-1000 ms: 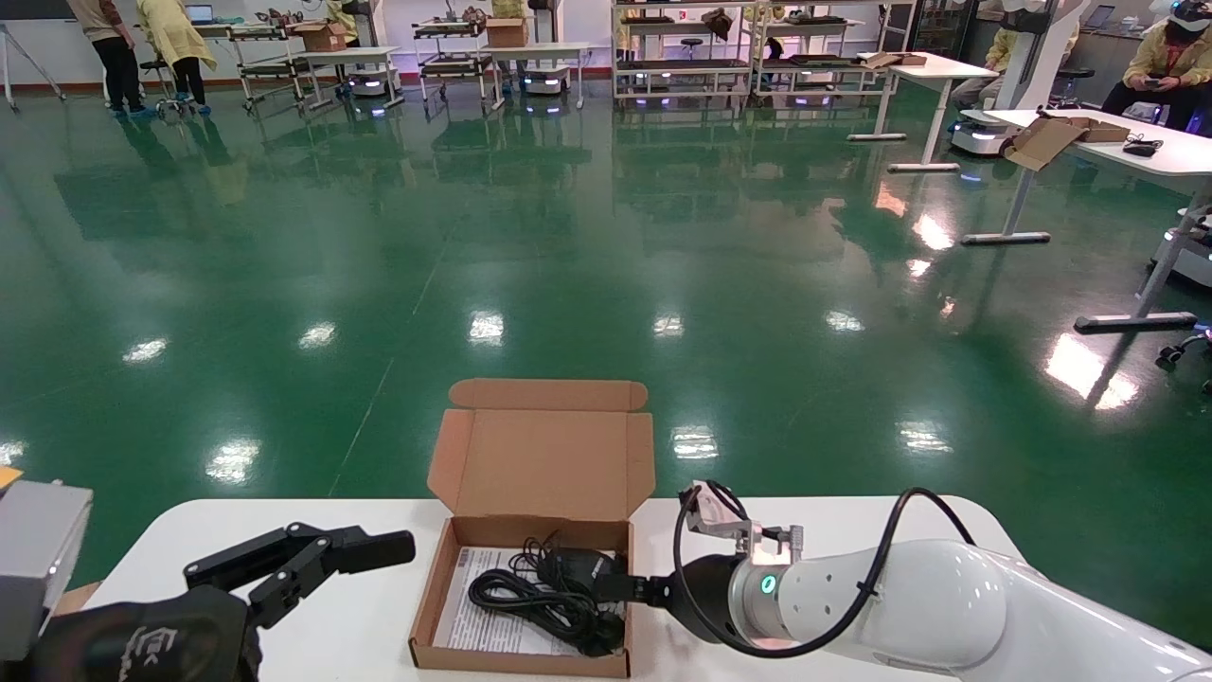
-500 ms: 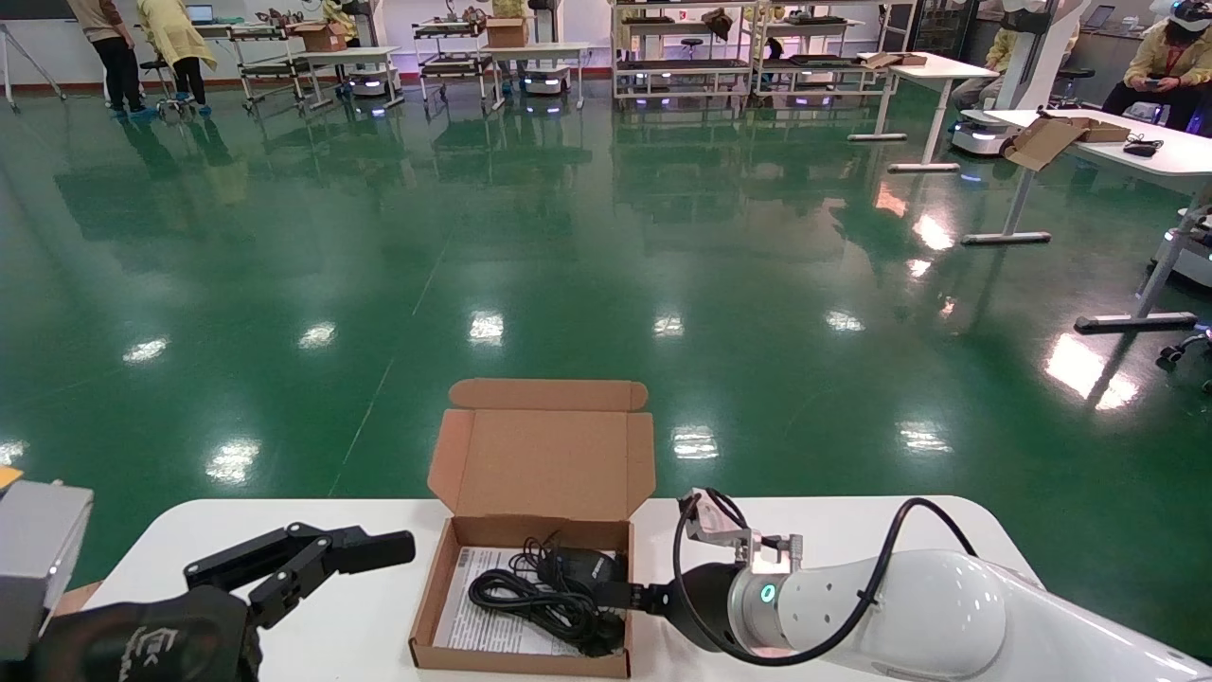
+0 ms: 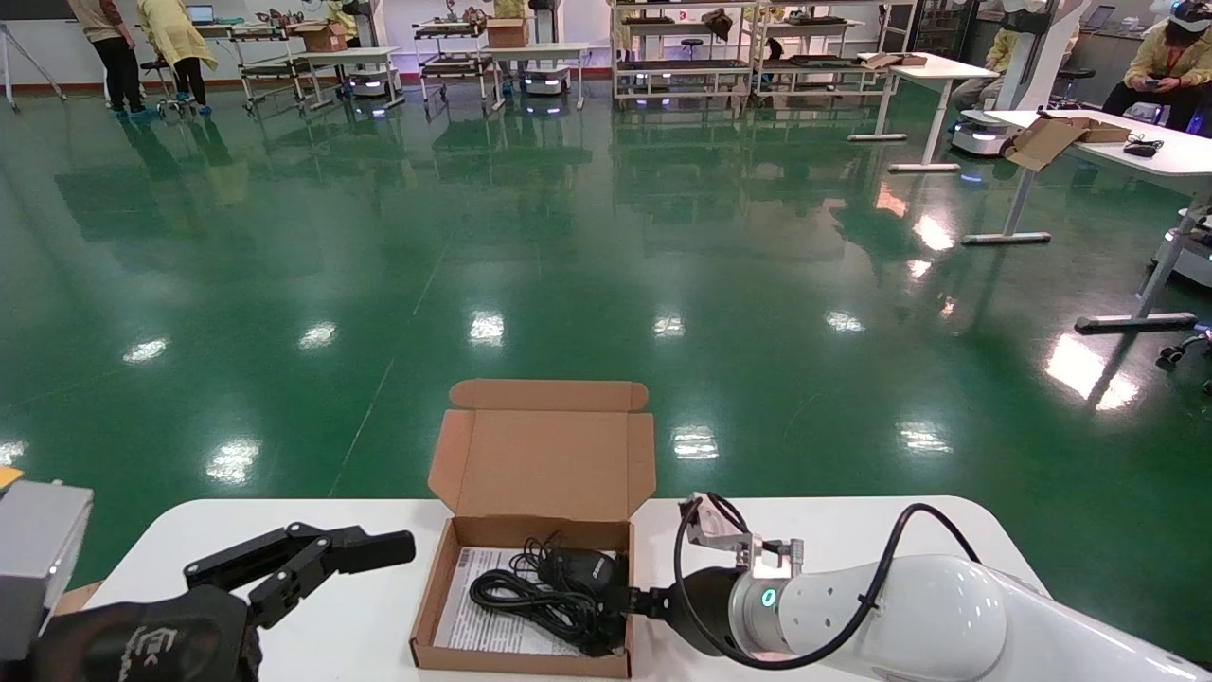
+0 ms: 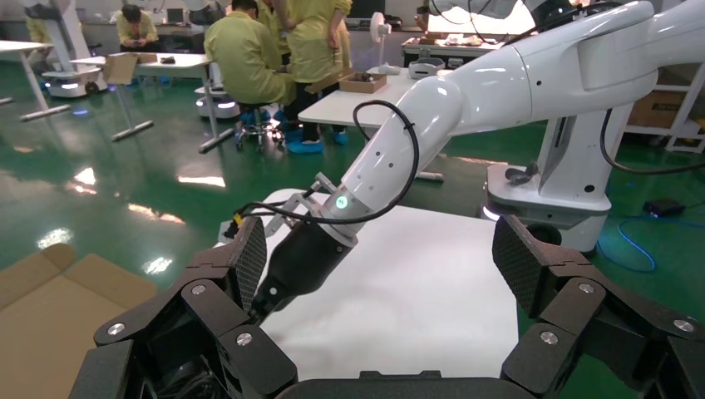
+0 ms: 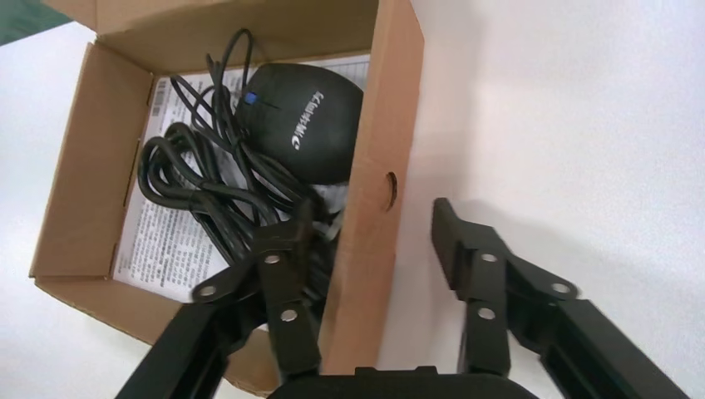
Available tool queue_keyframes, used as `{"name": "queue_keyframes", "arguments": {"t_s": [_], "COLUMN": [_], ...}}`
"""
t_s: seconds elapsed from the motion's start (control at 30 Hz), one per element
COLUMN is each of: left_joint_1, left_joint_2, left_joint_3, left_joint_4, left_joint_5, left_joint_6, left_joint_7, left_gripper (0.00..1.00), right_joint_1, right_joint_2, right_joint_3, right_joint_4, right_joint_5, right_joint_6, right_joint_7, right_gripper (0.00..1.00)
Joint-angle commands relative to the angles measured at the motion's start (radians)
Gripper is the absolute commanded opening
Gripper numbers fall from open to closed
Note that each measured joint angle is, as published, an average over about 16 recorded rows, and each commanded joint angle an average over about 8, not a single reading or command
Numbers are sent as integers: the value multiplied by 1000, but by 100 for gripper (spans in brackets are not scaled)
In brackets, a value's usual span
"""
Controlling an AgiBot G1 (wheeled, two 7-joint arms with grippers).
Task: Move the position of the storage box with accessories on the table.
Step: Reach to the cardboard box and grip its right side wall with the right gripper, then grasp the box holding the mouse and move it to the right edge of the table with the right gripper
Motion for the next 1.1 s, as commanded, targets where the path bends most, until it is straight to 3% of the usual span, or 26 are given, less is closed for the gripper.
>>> {"name": "queue_keyframes", "arguments": {"t_s": [0.03, 1.1], "left_joint_1": [0, 0], "left_joint_2": [0, 0], "left_joint_3": [0, 0], "left_joint_4": [0, 0], "left_joint_5": [0, 0], "left_joint_6": [0, 0], "left_joint_7": [0, 0], "left_gripper": [100, 100], "right_joint_1": [0, 43], "right_joint_2": [0, 6], "right_joint_3": [-2, -9], "right_joint_4": [-1, -70], "right_joint_5": [3, 55], "right_joint_6": [2, -51], "right_joint_7": [-1, -69], "right_gripper": [0, 0]}}
